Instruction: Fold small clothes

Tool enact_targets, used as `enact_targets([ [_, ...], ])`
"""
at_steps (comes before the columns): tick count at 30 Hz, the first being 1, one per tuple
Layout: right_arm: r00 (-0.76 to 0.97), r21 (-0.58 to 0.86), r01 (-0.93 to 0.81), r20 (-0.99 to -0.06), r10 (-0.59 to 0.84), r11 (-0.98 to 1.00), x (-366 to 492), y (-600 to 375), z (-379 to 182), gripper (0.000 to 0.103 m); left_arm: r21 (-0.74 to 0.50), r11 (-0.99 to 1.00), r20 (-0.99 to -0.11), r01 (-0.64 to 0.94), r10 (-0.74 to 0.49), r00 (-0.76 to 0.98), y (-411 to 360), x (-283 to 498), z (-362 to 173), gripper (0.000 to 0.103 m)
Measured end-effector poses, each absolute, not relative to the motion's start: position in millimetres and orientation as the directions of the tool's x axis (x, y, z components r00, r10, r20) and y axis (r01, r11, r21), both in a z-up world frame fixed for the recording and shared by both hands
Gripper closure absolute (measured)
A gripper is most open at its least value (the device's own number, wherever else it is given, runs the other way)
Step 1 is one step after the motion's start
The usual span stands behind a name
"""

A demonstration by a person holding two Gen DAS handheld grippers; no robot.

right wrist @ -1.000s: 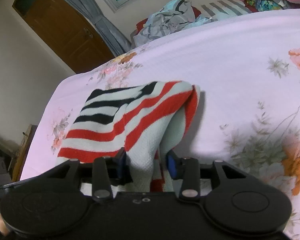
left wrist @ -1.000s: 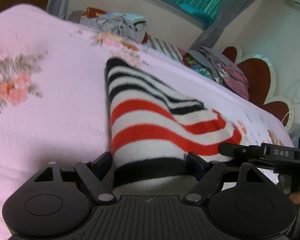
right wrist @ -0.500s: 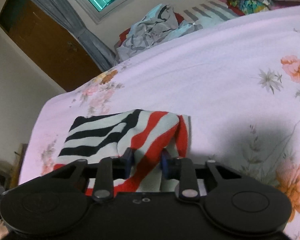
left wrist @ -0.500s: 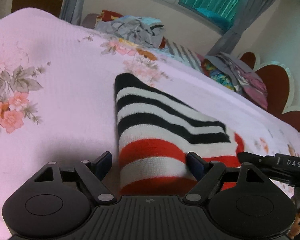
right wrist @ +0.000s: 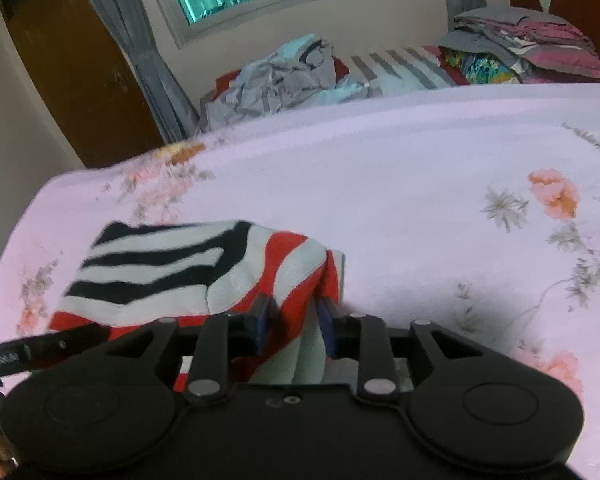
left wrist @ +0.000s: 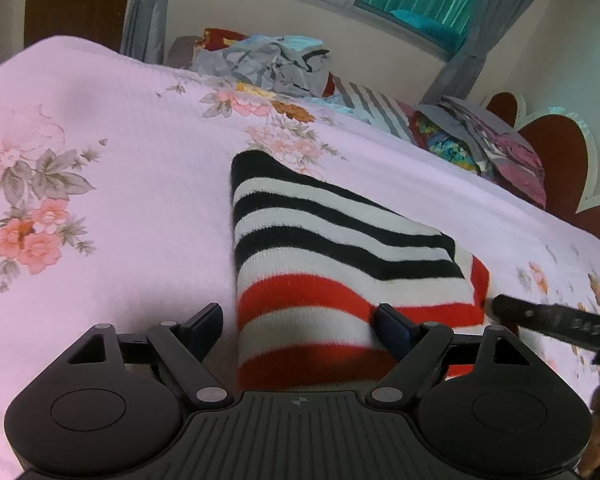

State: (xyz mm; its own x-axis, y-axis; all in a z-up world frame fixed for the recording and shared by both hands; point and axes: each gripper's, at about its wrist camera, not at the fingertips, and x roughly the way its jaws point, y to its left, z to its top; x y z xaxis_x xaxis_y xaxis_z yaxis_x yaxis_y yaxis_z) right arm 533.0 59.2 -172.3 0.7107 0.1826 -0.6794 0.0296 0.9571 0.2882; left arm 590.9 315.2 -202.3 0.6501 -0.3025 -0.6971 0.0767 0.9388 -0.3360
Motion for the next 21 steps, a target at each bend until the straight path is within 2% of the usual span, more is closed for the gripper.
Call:
enact_targets([
  [7,0.740,0.246,-0.046,-0.642,0.198,0.968,490,67,-146,0.070,-0.289,0.951,-0.696,0.111,-0.288,0.658,309,555,-189,0.021],
  [12,0.726,0.202,-0.062,-0.662,0.183,0.977,458,70,-154,0.071,-0.290,0.948,-0.688,0.135,-0.304,0.659,308,517,-188,0.021],
  [16,0.678,0.166,-0.033,-0.721,0.144,0.986,456,69,-176,0.073,-0.315,0.942,-0.700,0.115,-0.312,0.642,314,508,-202,0.019],
  [21,0.681,0.168,-0.011,-0.721,0.130,0.986,451,73,-175,0.074,-0.314,0.944,-0.706,0.096,-0.300,0.642,315,503,-197,0.016],
])
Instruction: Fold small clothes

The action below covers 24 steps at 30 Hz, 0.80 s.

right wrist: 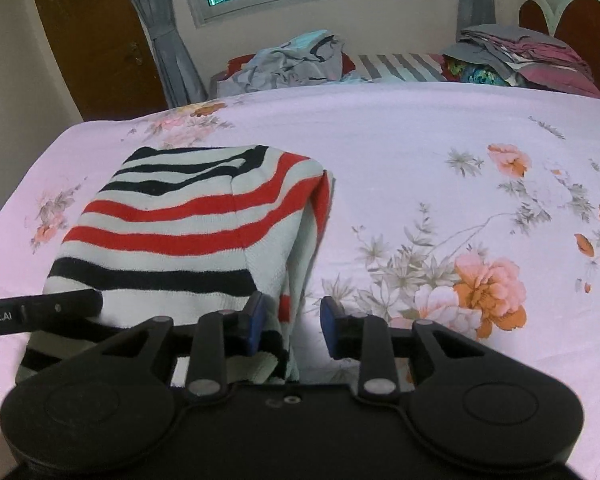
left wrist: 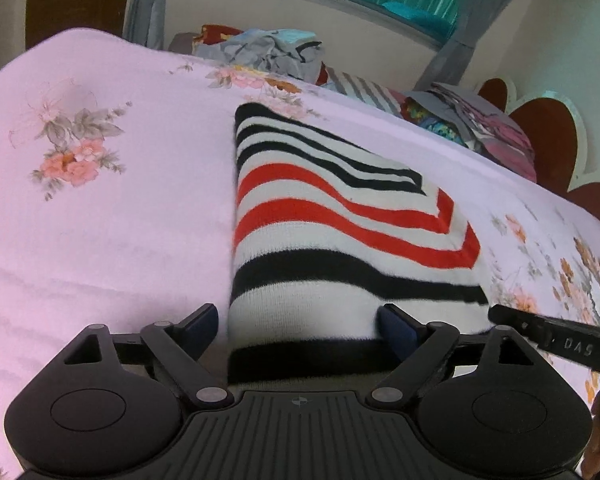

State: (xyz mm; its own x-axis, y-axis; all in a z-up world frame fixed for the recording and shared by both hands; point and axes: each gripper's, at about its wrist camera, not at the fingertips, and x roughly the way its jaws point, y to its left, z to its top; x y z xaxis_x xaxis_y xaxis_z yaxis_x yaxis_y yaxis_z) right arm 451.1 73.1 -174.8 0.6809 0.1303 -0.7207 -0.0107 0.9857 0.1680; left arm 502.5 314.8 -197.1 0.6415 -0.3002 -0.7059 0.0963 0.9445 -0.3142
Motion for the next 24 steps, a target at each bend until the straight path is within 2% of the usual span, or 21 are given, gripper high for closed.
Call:
enact_targets([
  [5,0.706,0.191,-0.047,-0.688,0.168,0.980,418,72,-160,0.074,-0.298,0.945,-0.704,0.132,-0.311,0.639,318,477,-191,0.016],
  [9,0.676,0.140,-0.041,-0.725,0.131,0.989,405,77,-176,0.075,-0.298,0.948,-0.729,0.111,-0.301,0.615,320,472,-207,0.016],
  [14,0.646,0.151,-0.009,-0.754,0.121,0.988,411,76,-195,0.072,-0.305,0.947,-0.731,0.105,-0.303,0.612,317,475,-213,0.016],
  [17,0.644,0.177,0.005,-0.753,0.132,0.984,411,75,-199,0.072,-0.295,0.950,-0.737,0.105,-0.297,0.608,316,476,-213,0.010],
  [19,0.647,0.171,0.006,-0.752,0.127,0.985,410,77,-199,0.072,-0.288,0.953,-0.747,0.098,-0.287,0.600,315,478,-214,0.000],
  [24,0.651,0.164,0.016,-0.751,0.114,0.986,408,80,-199,0.072,-0.282,0.957,-0.760,0.075,-0.270,0.591,314,479,-216,0.000],
])
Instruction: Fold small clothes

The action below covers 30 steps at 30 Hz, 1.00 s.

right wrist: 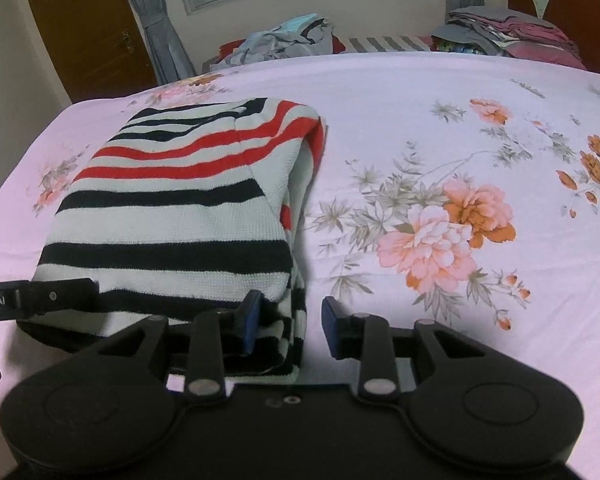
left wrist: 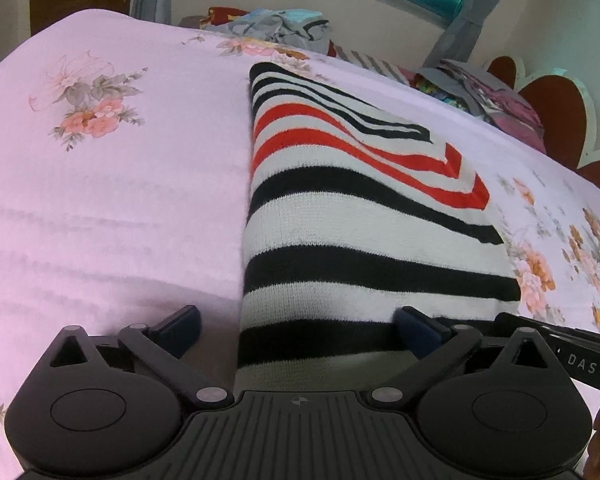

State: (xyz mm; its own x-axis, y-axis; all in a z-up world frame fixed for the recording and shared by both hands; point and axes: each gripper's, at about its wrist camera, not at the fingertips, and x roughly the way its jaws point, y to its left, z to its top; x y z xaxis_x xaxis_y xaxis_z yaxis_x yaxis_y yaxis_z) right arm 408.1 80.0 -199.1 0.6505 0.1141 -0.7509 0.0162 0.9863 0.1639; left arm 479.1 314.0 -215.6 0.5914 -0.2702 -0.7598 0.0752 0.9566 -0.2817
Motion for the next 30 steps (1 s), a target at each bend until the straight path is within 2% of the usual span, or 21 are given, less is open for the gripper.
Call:
enact_targets([
  [8,0.655,0.150,0.013,-0.749,0.105,0.989,407,82,-200,0.071,-0.247,0.969,-0.784,0.021,-0.212,0.583,312,476,-212,0.000],
  [13,0.654,0.150,0.010,-0.749,0.107,0.989,408,79,-200,0.066,-0.272,0.960,-0.797,-0.067,-0.186,0.575,315,467,-211,0.000],
  [19,0.657,0.144,0.009,-0.747,0.102,0.990,408,78,-200,0.061,-0.243,0.968,-0.797,-0.065,-0.161,0.582,315,464,-211,0.000],
  [22,0.663,0.113,-0.002,-0.743,0.086,0.994,406,82,-200,0.061,-0.345,0.939,-0.764,0.007,-0.285,0.579,324,465,-214,0.000],
  [23,0.666,0.099,-0.006,-0.742,0.078,0.995,406,84,-199,0.061,-0.349,0.937,-0.766,-0.020,-0.273,0.582,326,465,-215,0.000],
  [25,0.670,0.077,-0.014,-0.739,0.066,0.997,405,87,-199,0.060,-0.280,0.958,-0.786,-0.059,-0.194,0.588,324,466,-215,0.000],
  [30,0.677,0.036,-0.018,-0.735,0.039,0.999,403,92,-198,0.059,-0.167,0.984,-0.774,-0.055,-0.097,0.625,308,461,-207,0.000],
])
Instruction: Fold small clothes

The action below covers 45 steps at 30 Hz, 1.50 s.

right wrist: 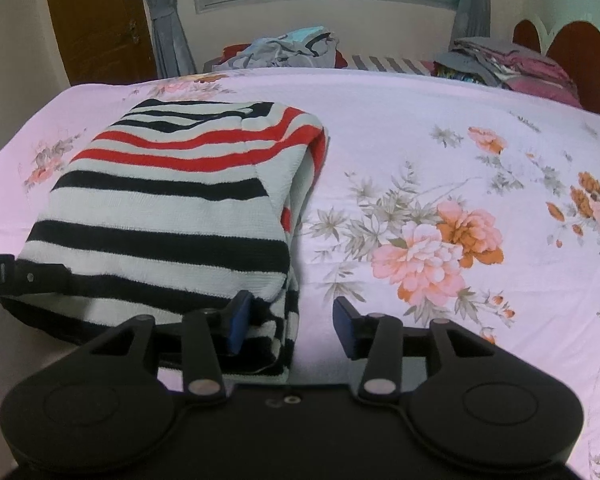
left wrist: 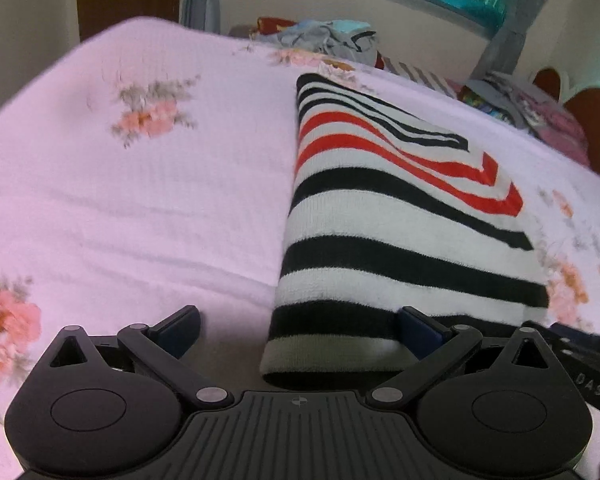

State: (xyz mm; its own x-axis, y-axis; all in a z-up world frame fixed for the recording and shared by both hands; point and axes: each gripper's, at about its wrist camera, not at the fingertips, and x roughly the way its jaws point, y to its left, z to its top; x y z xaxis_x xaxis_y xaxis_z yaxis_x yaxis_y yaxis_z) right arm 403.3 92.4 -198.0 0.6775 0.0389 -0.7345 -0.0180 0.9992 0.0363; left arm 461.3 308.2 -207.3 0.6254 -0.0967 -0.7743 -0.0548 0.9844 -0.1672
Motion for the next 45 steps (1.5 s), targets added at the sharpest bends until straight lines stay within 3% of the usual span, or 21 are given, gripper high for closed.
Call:
enact_targets([
  [7,0.687,0.023,-0.009,-0.726,0.023,1.000,398,91,-185,0.053,-0.097,0.993,-0.774,-0.065,-0.035,0.632,303,453,-193,0.000],
  [12,0.717,0.088,-0.036,-0.691,0.087,0.995,363,82,-151,0.049,-0.041,0.998,-0.744,-0.051,0.004,0.668,297,419,-163,0.000],
  [16,0.755,0.126,-0.093,-0.637,0.152,0.988,315,75,-119,0.030,-0.037,0.998,-0.688,-0.045,0.007,0.725,296,370,-125,0.000],
  [21,0.794,0.117,-0.161,-0.574,0.199,0.980,242,72,-80,0.022,0.005,1.000,-0.616,-0.031,0.028,0.787,289,289,-79,0.000],
  [25,0.824,0.101,-0.176,-0.530,0.203,0.979,176,68,-51,0.004,0.068,0.997,-0.583,-0.029,0.063,0.810,278,220,-47,0.000],
  [29,0.858,0.071,-0.167,-0.481,0.181,0.983,122,67,-27,0.001,0.082,0.996,-0.579,-0.033,0.074,0.812,273,166,-24,0.000],
  [33,0.882,0.051,-0.129,-0.451,0.138,0.990,82,66,-9,0.000,-0.015,0.999,-0.580,-0.033,0.019,0.814,277,119,-9,0.000],
  [45,0.917,0.019,-0.110,-0.384,0.109,0.994,25,63,9,0.000,-0.008,0.995,-0.523,-0.104,0.084,0.848,273,45,16,0.000],
])
